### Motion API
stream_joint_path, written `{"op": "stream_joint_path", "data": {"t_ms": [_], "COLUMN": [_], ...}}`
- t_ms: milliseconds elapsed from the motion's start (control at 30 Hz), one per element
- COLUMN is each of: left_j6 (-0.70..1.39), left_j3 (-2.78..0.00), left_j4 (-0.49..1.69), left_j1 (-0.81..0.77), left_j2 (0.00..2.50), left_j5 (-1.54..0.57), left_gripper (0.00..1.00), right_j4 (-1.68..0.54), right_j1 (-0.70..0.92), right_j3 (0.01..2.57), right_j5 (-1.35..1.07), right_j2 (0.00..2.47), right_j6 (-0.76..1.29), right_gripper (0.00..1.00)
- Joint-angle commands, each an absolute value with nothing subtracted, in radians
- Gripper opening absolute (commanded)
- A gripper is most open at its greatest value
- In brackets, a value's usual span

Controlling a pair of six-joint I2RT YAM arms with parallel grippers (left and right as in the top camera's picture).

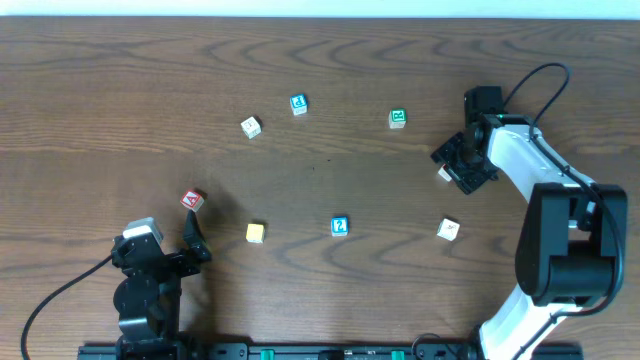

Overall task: Spell out Ai2
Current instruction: 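Reach the right gripper to the red 'I' block and grasp it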

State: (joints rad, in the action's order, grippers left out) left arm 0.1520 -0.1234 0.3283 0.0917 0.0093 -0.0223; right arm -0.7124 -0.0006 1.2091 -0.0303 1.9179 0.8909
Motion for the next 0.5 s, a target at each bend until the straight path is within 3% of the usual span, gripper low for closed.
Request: {"op": "stream_joint_path", "data": {"t_ms": [0, 100, 467], "left_j6": [0.134, 0.134, 0.134], "left_j3": [-0.102, -0.102, -0.102], "left_j4": [0.337, 0.337, 0.337], "left_j1": [0.097, 0.097, 0.097], "left_j2": [0.004, 0.004, 0.004], "left_j5": [-0.019, -0.019, -0.019], "left_gripper": [0.95, 0.95, 0.95], "right_j4": [-0.710, -0.710, -0.720], "right_j1": [0.007, 0.007, 0.007], "right_j3": [1.224, 1.224, 1.224], "right_j5": [-0.022, -0.022, 0.004], "right_j2": [1.919, 1.925, 1.932], "right_j6": [0.893, 0.893, 0.823], "right_gripper": [0.52, 0.43, 0.36]}}
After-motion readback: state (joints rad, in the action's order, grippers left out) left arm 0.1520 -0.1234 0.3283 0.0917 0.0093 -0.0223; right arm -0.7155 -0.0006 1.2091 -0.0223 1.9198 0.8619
